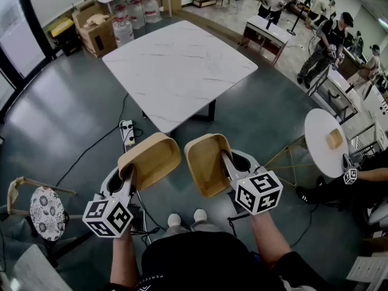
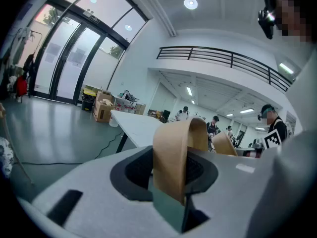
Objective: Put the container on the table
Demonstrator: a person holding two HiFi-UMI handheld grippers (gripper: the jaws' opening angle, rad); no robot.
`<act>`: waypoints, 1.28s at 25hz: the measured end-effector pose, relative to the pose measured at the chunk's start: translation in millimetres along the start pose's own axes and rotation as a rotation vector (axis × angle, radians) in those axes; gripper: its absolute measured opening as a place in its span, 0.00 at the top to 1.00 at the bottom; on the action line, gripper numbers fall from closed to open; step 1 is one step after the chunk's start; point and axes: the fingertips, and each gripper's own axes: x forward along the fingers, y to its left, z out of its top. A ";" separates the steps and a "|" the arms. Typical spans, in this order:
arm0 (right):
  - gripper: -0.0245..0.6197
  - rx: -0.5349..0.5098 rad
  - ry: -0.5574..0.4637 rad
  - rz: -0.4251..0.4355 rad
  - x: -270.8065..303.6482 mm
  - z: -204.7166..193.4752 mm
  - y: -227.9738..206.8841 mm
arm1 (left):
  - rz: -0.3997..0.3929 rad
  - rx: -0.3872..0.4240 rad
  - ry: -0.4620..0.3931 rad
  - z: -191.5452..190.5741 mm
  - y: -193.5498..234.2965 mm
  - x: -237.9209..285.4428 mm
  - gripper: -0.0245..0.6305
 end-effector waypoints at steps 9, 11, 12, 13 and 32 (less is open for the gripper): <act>0.96 0.008 -0.009 -0.015 -6.2 1.3 -9.2 | 0.033 0.100 0.026 -3.3 -4.1 0.9 0.79; 0.96 0.008 -0.008 -0.015 -8.1 2.1 -10.6 | 0.033 0.103 0.022 -0.8 -8.1 0.6 0.79; 0.96 0.010 -0.008 -0.014 -8.9 3.2 -11.0 | 0.032 0.100 0.019 1.0 -10.2 0.2 0.79; 0.96 0.016 -0.010 -0.011 -9.6 4.7 -11.1 | 0.029 0.095 0.016 3.0 -12.0 -0.2 0.79; 0.96 0.006 -0.009 0.042 -12.5 14.3 -42.7 | 0.059 0.091 -0.008 -1.5 -49.9 16.9 0.79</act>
